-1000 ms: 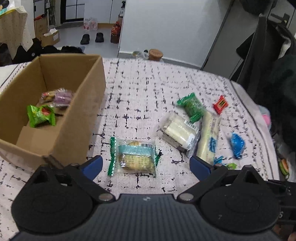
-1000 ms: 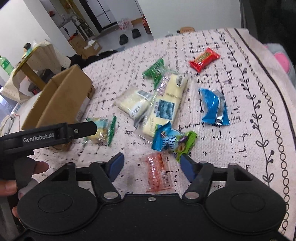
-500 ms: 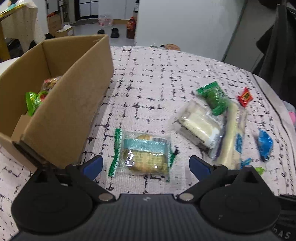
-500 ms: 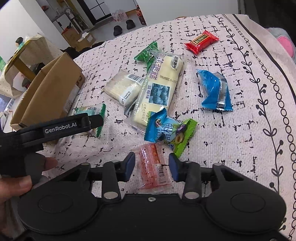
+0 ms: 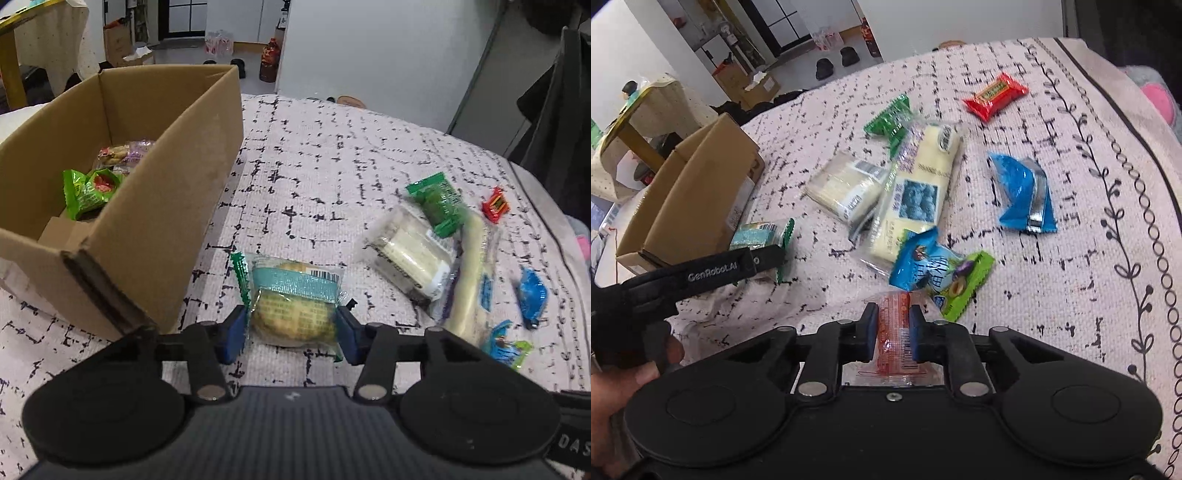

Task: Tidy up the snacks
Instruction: 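Grasp the wrapped round bun with left gripper while right gripper grasps orange stick packet, then carry the bun and orange packet over the cardboard box and open both grippers, then move both tools back over the remaining snacks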

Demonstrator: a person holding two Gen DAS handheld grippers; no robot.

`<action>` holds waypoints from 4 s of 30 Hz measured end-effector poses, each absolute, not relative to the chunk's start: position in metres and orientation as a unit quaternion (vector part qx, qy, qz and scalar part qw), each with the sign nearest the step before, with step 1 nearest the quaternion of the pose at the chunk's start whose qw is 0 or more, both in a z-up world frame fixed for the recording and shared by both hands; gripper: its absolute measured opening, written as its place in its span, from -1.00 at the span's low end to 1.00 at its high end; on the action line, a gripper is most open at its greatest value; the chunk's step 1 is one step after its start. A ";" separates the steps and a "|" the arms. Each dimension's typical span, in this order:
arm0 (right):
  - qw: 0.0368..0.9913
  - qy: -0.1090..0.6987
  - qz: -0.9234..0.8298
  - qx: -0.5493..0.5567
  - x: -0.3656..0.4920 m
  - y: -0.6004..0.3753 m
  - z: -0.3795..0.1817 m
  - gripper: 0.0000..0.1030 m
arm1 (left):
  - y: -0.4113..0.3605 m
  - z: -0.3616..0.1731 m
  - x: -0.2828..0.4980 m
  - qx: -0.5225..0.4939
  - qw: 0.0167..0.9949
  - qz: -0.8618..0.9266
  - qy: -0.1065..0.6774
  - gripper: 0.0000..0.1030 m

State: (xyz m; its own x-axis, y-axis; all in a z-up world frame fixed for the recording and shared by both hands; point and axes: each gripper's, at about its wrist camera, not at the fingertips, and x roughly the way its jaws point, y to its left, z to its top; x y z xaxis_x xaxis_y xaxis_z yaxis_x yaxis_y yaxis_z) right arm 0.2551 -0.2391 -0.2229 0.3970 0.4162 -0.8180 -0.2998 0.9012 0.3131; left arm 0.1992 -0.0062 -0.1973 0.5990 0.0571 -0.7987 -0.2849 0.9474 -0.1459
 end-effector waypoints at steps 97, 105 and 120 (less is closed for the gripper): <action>0.872 0.358 0.326 0.076 0.293 -0.116 -0.123 0.72 | 0.138 -0.084 0.143 -0.193 0.876 0.230 0.377 0.72; 0.866 0.370 0.333 0.053 0.281 -0.130 -0.128 0.72 | 0.116 -0.081 0.146 -0.184 0.891 0.217 0.353 1.00; 0.878 0.344 0.328 0.059 0.267 -0.183 -0.130 1.00 | 0.074 -0.090 0.150 -0.179 0.903 0.149 0.362 1.00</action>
